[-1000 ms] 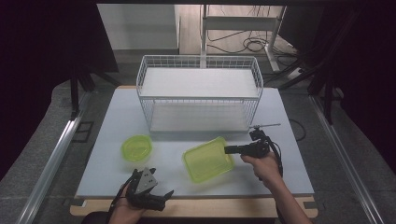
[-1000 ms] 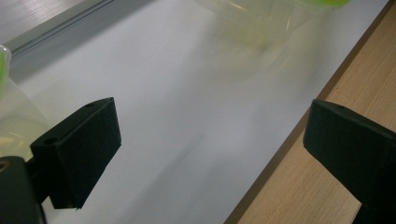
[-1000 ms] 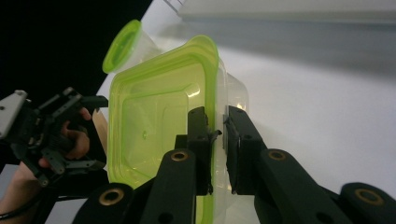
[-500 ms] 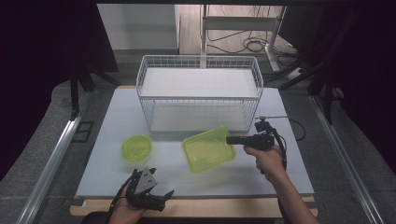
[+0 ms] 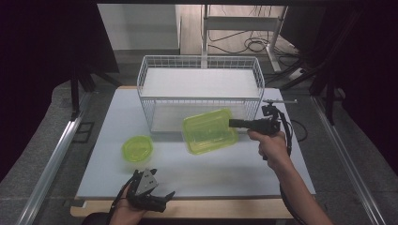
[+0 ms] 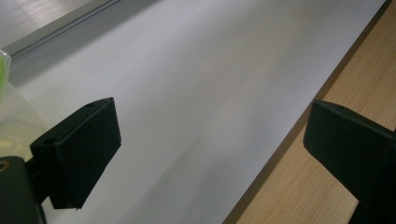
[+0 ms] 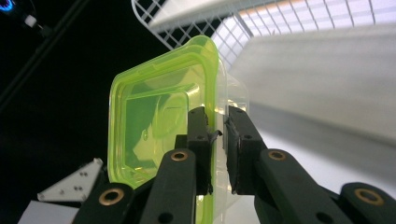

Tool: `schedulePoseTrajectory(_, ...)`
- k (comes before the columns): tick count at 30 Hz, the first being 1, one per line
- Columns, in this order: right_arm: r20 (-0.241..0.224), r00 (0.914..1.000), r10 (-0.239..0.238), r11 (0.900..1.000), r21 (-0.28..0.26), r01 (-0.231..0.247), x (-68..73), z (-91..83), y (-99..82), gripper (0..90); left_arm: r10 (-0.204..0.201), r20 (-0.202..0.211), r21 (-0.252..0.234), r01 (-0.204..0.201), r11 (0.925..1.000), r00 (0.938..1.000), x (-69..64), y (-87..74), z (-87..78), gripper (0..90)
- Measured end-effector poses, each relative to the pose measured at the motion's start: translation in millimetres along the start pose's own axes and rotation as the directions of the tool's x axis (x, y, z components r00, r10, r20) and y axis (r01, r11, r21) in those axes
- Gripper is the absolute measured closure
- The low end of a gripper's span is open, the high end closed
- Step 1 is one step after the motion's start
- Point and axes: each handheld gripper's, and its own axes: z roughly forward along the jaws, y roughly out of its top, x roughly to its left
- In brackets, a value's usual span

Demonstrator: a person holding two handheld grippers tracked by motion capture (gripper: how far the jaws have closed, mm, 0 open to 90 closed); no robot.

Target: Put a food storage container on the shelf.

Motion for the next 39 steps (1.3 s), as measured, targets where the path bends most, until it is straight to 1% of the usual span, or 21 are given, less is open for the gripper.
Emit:
schedulePoseTrajectory(12,0.020,0.9996,-0.020,0.9974,-0.068,0.021,17.3,-6.8,43.7,80.7,0.006,0.000,0.000,-0.006,1.0000,1.0000,0.2,0.1,0.1,4.0)
schedulePoseTrajectory(16,0.035,0.9991,-0.022,0.9958,-0.088,0.025,20.6,-6.4,55.9,80.7,0.004,0.000,-0.001,-0.004,1.0000,1.0000,0.3,-0.1,0.0,4.0)
schedulePoseTrajectory(21,0.063,0.9979,-0.014,0.9933,-0.114,0.021,22.4,-4.3,70.8,80.7,0.001,-0.001,-0.004,-0.001,1.0000,1.0000,0.2,-0.2,0.3,4.0)
schedulePoseTrajectory(24,0.087,0.9962,-0.007,0.9913,-0.130,0.018,21.8,-2.3,80.1,80.7,0.000,0.000,-0.005,0.000,1.0000,1.0000,0.4,-0.2,0.1,4.1)
schedulePoseTrajectory(27,0.098,0.9952,0.008,0.9897,-0.143,0.006,21.4,0.4,86.8,80.7,-0.004,0.002,-0.005,0.004,1.0000,1.0000,0.4,-0.3,0.2,4.0)
schedulePoseTrajectory(34,0.132,0.9911,0.019,0.9853,-0.171,0.004,24.2,9.8,102.6,80.7,0.000,0.004,-0.005,0.000,1.0000,1.0000,0.1,-0.3,0.7,4.1)
schedulePoseTrajectory(39,0.166,0.9857,0.028,0.9825,-0.186,0.004,26.1,18.3,113.0,80.7,0.005,0.007,-0.002,-0.005,1.0000,1.0000,-0.4,-0.2,0.5,4.1)
